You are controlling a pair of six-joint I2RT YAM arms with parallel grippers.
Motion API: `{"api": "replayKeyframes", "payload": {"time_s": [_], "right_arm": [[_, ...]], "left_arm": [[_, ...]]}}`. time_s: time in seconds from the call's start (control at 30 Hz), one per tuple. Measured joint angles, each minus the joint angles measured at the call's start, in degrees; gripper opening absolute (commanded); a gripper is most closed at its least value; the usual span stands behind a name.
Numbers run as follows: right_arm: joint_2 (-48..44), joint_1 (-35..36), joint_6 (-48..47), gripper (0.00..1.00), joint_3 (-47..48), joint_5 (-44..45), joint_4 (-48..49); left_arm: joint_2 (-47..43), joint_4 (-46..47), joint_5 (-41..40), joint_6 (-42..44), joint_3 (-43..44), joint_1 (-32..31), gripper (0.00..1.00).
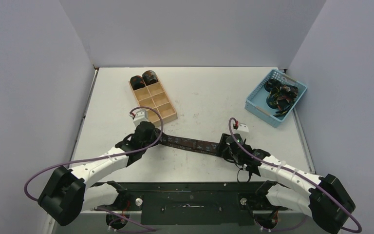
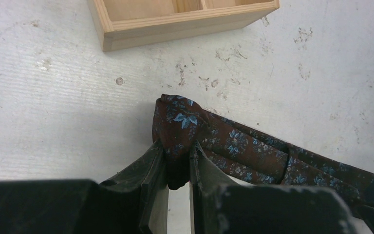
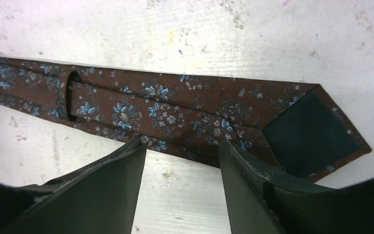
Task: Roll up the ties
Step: Roll the tie at the center of the board.
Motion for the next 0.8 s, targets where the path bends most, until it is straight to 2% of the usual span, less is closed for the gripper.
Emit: {"api": "replayKeyframes", "payload": {"time_s": [0.27, 0.47, 0.8], "right_arm": [[-4.1, 0.0, -2.4, 0.59, 1.1, -0.7, -1.2], [-5.1, 0.0, -3.8, 0.59, 1.1, -1.4, -1.7], [-8.1, -0.4, -5.0, 0.59, 1.1, -1.5, -2.1]], "left_arm": [[4.8, -3.9, -9.9, 4.6, 4.6, -5.0, 0.0], [12.6, -6.5, -20.9, 7.5, 9.7, -12.3, 0.0], [26.3, -10.3, -35.6, 13.0, 18.7, -19.9, 0.0]]}}
